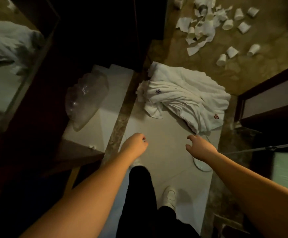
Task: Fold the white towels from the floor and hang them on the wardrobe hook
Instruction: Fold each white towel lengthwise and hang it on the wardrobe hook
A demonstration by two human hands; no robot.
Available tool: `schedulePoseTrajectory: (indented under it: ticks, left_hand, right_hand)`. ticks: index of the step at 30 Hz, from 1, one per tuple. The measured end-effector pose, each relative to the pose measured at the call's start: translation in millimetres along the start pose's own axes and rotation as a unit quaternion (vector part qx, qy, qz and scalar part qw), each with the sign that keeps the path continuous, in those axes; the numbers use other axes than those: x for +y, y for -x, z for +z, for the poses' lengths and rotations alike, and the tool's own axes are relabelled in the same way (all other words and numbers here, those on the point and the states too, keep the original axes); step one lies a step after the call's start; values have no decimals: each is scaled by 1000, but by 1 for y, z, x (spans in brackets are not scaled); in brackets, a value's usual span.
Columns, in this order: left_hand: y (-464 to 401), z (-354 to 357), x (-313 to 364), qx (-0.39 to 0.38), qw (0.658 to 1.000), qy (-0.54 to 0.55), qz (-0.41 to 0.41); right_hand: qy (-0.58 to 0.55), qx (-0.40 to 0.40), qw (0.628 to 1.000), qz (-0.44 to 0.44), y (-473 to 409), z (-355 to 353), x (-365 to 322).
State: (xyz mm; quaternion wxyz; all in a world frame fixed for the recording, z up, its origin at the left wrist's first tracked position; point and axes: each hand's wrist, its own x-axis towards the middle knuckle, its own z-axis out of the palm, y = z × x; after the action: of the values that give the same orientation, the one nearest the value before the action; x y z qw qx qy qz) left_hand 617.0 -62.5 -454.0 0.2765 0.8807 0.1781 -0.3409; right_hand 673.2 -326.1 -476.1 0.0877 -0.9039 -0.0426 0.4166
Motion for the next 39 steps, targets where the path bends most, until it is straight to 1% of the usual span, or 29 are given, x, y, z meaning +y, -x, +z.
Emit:
schedulePoseTrajectory:
  ticks: [4, 10, 15, 19, 22, 27, 30, 33, 35, 37, 39]
  left_hand:
    - [-101, -12, 11, -23, 999, -10, 24]
    - [-265, -53, 17, -56, 998, 6, 21]
    - [-368, -87, 29, -54, 998, 0, 18]
    - [-438, -95, 49, -38, 999, 13, 12]
    - [-489, -87, 60, -24, 1000, 17, 11]
    - [-555, -62, 54, -15, 1000, -13, 21]
    - [-591, -43, 42, -4, 999, -46, 21]
    - [-618, -23, 28, -10, 996, -85, 29]
    - [-631, -12, 22, -13, 996, -78, 39]
    - [-641, -3, 19, -8, 997, -52, 52]
    - [-645, -3, 20, 0, 999, -20, 40]
  right_hand:
    - [-29, -1, 999, 24, -90, -21, -6]
    - [-143, 46, 985, 86, -221, -58, -22]
    - [-153, 57, 983, 89, -303, -87, -21]
    - [-155, 57, 983, 83, -370, -103, -19]
    - [-151, 42, 986, 64, -425, -110, -18]
    - [-145, 22, 989, -10, -511, -109, -30]
    - [-104, 12, 993, -57, -560, -95, -40]
    - [-79, 17, 992, -100, -598, -76, -51]
    - [-69, 16, 992, -109, -614, -62, -56]
    - [-63, 28, 991, -112, -621, -51, -57]
    - [-54, 81, 988, -123, -617, -41, -57]
